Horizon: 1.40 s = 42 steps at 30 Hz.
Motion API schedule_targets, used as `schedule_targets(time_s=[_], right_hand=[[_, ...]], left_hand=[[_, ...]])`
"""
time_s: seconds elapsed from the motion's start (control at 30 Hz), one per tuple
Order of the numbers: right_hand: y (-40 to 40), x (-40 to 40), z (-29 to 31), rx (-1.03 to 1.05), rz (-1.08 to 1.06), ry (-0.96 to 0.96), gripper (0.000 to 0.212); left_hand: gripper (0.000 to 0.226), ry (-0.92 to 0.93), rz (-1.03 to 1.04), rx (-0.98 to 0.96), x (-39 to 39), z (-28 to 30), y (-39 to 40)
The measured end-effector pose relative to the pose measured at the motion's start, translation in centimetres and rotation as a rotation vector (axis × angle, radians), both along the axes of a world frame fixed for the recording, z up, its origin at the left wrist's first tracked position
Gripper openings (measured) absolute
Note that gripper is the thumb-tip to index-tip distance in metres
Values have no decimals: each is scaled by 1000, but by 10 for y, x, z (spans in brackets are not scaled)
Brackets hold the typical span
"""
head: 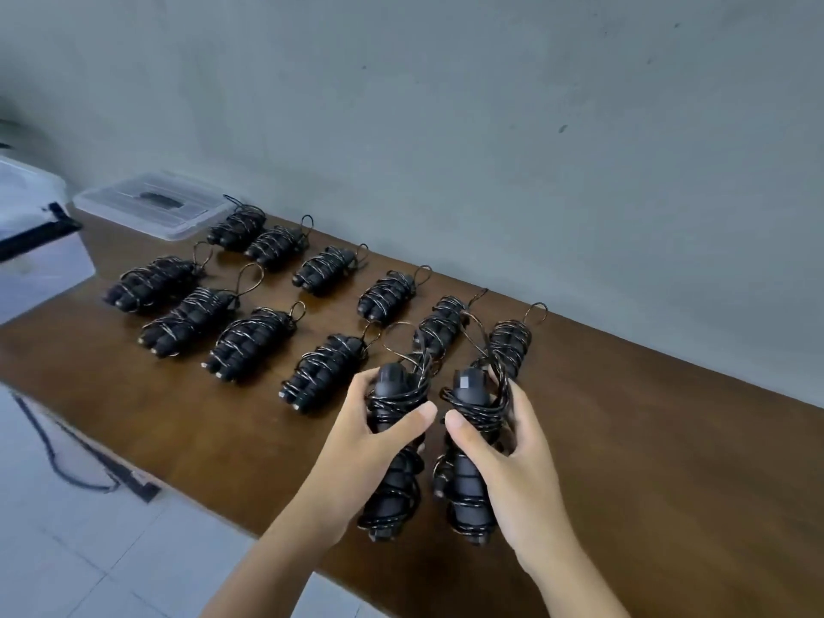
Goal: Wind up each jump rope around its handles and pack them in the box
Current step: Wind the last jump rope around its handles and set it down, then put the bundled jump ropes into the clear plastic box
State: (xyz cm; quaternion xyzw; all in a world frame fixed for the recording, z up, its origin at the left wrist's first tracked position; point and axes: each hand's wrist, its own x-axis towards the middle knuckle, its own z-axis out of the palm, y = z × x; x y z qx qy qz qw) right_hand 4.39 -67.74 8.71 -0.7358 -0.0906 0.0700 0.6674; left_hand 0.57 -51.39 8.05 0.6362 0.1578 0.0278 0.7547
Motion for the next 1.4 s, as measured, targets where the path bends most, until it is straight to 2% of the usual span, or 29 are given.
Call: schedule_targets(time_s=[0.17,0.27,0.47,0.6,1.03,1.4], right_hand=[[66,-28,0,-57,27,-45,64],[100,-44,1,-77,75,-40,52],[160,-63,2,-78,156,-65,62],[195,-65,4,-88,212,-62,63],[318,-30,7,-49,438,-17,68],[440,25,24,-50,446,-63,57]], left_hand=[[51,-34,78,69,-34,-6,59],[43,-53,103,71,-53,-4,87],[31,-87,179,138,-79,1,138],[32,-93,215,178,-83,4,172],[31,-91,286,164,-67,16,301],[32,-48,273,232,-22,40,429]])
